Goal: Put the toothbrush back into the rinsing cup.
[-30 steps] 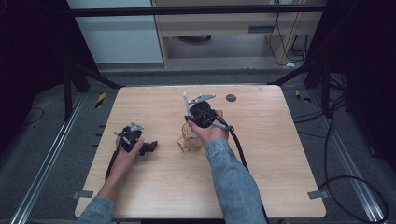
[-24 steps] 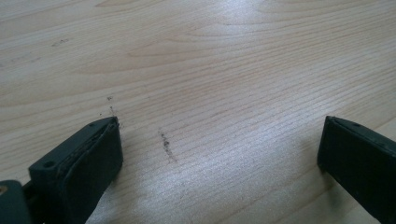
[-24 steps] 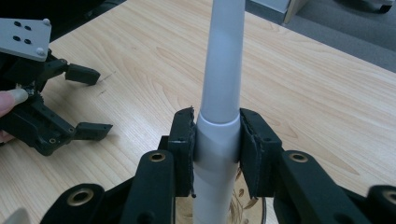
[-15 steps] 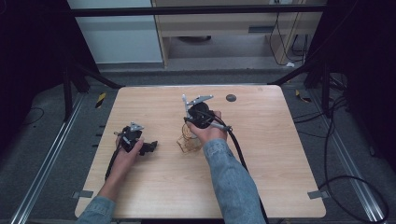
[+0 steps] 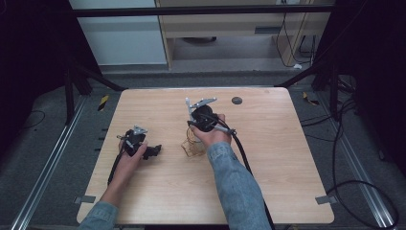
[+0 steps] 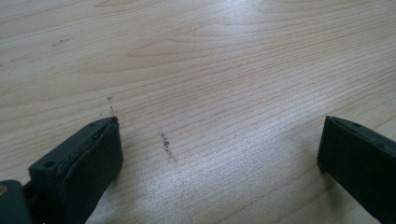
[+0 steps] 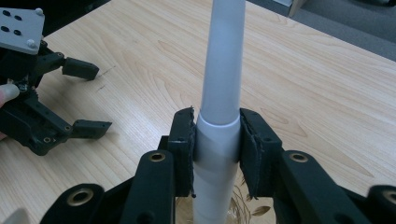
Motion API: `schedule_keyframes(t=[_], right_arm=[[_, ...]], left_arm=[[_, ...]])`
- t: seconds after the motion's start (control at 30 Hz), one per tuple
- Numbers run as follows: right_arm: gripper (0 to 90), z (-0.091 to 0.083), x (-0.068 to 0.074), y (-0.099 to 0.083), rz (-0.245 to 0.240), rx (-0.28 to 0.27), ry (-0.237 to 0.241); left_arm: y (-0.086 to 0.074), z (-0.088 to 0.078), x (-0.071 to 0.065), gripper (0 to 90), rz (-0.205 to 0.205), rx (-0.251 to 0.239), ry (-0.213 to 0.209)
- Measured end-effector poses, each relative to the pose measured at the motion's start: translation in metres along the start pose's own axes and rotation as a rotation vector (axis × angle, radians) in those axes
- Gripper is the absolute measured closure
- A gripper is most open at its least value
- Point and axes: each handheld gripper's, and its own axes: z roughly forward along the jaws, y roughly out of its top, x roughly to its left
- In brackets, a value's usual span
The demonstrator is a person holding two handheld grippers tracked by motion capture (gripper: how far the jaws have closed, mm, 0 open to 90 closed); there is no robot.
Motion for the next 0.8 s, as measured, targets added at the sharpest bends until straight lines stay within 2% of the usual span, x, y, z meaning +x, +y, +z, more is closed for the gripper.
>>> schedule_keyframes(t=[0.8], right_arm=[[67.3, 0.0073, 0.0008, 0.0035, 0.002, 0.001, 0.0]], left_arm=[[-0.0001, -0.0001, 0.0002, 0.0, 0.001, 0.0, -0.001]])
